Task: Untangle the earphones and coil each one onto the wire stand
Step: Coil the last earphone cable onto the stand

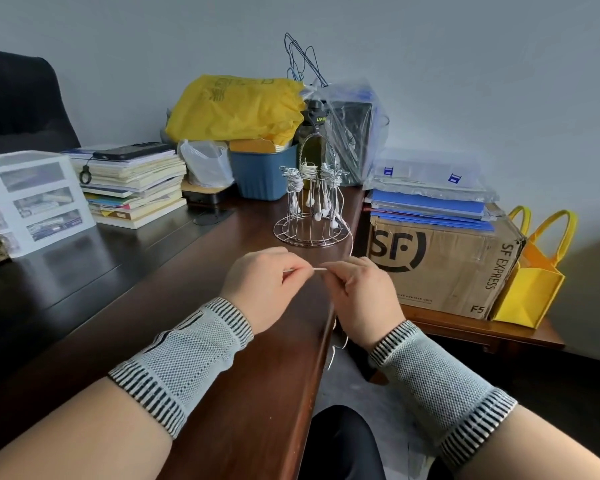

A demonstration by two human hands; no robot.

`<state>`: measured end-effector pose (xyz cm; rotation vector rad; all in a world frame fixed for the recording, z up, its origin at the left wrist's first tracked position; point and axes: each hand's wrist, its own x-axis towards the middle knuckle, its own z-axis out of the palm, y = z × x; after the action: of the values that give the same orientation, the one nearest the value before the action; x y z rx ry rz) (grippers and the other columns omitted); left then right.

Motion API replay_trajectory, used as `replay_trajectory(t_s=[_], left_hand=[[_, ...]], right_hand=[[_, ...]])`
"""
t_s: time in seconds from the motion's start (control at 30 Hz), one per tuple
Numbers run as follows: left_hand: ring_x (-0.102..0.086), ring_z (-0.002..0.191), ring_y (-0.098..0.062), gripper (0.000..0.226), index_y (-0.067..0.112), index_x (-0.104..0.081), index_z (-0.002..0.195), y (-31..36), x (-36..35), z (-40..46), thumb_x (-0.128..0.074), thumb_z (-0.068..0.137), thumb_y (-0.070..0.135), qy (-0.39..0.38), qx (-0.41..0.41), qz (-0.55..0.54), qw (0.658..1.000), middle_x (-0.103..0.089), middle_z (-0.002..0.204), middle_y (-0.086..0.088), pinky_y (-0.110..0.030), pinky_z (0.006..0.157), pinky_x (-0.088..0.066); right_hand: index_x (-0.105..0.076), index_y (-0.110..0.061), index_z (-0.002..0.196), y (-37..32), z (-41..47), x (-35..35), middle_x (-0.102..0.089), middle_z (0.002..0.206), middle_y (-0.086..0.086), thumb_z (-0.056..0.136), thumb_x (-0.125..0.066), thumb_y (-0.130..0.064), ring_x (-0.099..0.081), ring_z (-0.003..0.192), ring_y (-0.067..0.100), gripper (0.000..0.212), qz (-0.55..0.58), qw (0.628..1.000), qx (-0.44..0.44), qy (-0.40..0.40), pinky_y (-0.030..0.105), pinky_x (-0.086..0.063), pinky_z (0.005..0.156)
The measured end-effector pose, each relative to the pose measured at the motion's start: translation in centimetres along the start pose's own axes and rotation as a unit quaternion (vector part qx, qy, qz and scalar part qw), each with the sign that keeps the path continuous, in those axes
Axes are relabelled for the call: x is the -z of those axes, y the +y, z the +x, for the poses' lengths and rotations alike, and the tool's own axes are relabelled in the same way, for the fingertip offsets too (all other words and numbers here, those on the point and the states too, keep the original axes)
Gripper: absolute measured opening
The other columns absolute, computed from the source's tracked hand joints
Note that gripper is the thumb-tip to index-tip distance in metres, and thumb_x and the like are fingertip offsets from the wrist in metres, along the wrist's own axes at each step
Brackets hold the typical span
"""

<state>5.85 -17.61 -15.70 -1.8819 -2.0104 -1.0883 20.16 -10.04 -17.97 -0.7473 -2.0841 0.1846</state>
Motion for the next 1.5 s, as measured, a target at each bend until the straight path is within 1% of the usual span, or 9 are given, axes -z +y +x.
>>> replay_trajectory(t_s=[0.17, 0.4, 0.5, 0.6, 0.7, 0.87, 1.13, 1.33, 1.5], left_hand=[[-0.062, 0.082, -0.013, 0.019, 0.028, -0.076, 0.085, -2.7, 1.2, 0.7, -0.059, 0.093, 0.034, 0.023, 0.098, 0.016, 0.995, -0.067, 0.08, 0.009, -0.033, 0.079, -0.05], [-0.061, 0.082, -0.014, 0.019, 0.023, -0.075, 0.089, -4.7, 2.3, 0.8, -0.059, 0.094, 0.03, 0.044, 0.161, 0.024, 0.986, -0.069, 0.088, 0.005, -0.022, 0.068, -0.039], [-0.061, 0.081, -0.012, 0.018, 0.025, -0.075, 0.086, -4.2, 2.1, 0.8, -0.06, 0.093, 0.031, 0.043, 0.158, 0.017, 0.986, -0.066, 0.083, 0.01, -0.022, 0.065, -0.041], [-0.063, 0.08, -0.013, 0.016, 0.027, -0.076, 0.084, -2.3, 1.5, 0.8, -0.062, 0.091, 0.032, 0.031, 0.103, 0.004, 0.994, -0.066, 0.079, 0.011, -0.031, 0.073, -0.051], [-0.063, 0.077, -0.011, 0.015, 0.028, -0.077, 0.084, -0.3, 0.8, 0.3, -0.063, 0.09, 0.03, 0.014, 0.034, 0.002, 0.999, -0.067, 0.079, 0.01, -0.031, 0.072, -0.051], [-0.057, 0.072, -0.006, 0.014, 0.029, -0.076, 0.083, -0.4, 0.8, 0.2, -0.064, 0.091, 0.03, 0.001, 0.032, -0.01, 0.999, -0.058, 0.071, 0.017, -0.023, 0.069, -0.043], [-0.064, 0.08, -0.007, 0.014, 0.024, -0.075, 0.086, -1.3, 1.1, 1.4, -0.062, 0.092, 0.027, 0.052, 0.117, -0.057, 0.99, -0.068, 0.083, 0.014, -0.025, 0.076, -0.05], [-0.065, 0.081, -0.007, 0.012, 0.029, -0.074, 0.086, -1.5, 0.4, 3.5, -0.062, 0.091, 0.03, 0.034, 0.152, -0.069, 0.985, -0.07, 0.082, 0.015, -0.03, 0.079, -0.054], [-0.063, 0.087, -0.004, 0.016, 0.026, -0.074, 0.102, -1.0, -1.1, 8.4, -0.064, 0.09, 0.027, 0.051, 0.216, -0.123, 0.967, -0.065, 0.084, 0.02, -0.019, 0.076, -0.047]], right_hand=[[-0.076, -0.011, 0.093, 1.7, 0.5, 1.3, -0.071, 0.085, 0.008, 0.096, -0.054, -0.018, -0.062, 0.074, 0.021, 0.023, -0.011, 0.992, -0.124, 0.0, 0.029, -0.05, 0.068], [-0.075, -0.012, 0.097, 3.6, 0.6, 2.0, -0.063, 0.07, -0.001, 0.097, -0.051, -0.021, -0.051, 0.057, 0.01, 0.026, -0.016, 0.974, -0.227, -0.002, 0.023, -0.04, 0.056], [-0.064, -0.014, 0.124, 3.0, 0.3, 1.9, -0.064, 0.109, 0.006, 0.09, -0.054, -0.019, -0.059, 0.096, 0.021, 0.035, -0.025, 0.975, -0.213, -0.057, 0.033, -0.049, 0.087], [-0.047, -0.017, 0.14, 0.8, -0.1, 1.1, -0.051, 0.132, 0.005, 0.084, -0.06, -0.02, -0.043, 0.124, 0.025, 0.057, -0.022, 0.991, -0.095, -0.096, 0.035, -0.033, 0.107], [-0.058, -0.014, 0.13, -1.1, 0.1, -0.4, -0.063, 0.118, 0.005, 0.088, -0.057, -0.017, -0.052, 0.111, 0.027, 0.042, -0.026, 0.996, 0.009, -0.08, 0.036, -0.04, 0.098], [-0.076, -0.01, 0.092, -0.7, 0.5, -0.9, -0.071, 0.08, 0.006, 0.088, -0.056, -0.015, -0.061, 0.075, 0.026, 0.02, -0.013, 1.0, -0.012, 0.006, 0.027, -0.044, 0.07], [-0.075, -0.011, 0.088, 1.4, 1.1, 0.6, -0.068, 0.078, 0.003, 0.093, -0.055, -0.013, -0.059, 0.073, 0.021, 0.02, 0.0, 0.996, -0.088, 0.007, 0.029, -0.048, 0.066], [-0.075, -0.016, 0.102, 3.3, 3.0, 1.9, -0.07, 0.101, 0.005, 0.089, -0.051, -0.022, -0.06, 0.096, 0.023, 0.027, -0.012, 0.988, -0.154, -0.026, 0.033, -0.049, 0.088], [-0.075, -0.016, 0.091, 4.6, 4.4, 1.7, -0.068, 0.095, 0.005, 0.089, -0.047, -0.026, -0.06, 0.093, 0.022, 0.031, -0.012, 0.983, -0.174, -0.059, 0.029, -0.048, 0.083]])
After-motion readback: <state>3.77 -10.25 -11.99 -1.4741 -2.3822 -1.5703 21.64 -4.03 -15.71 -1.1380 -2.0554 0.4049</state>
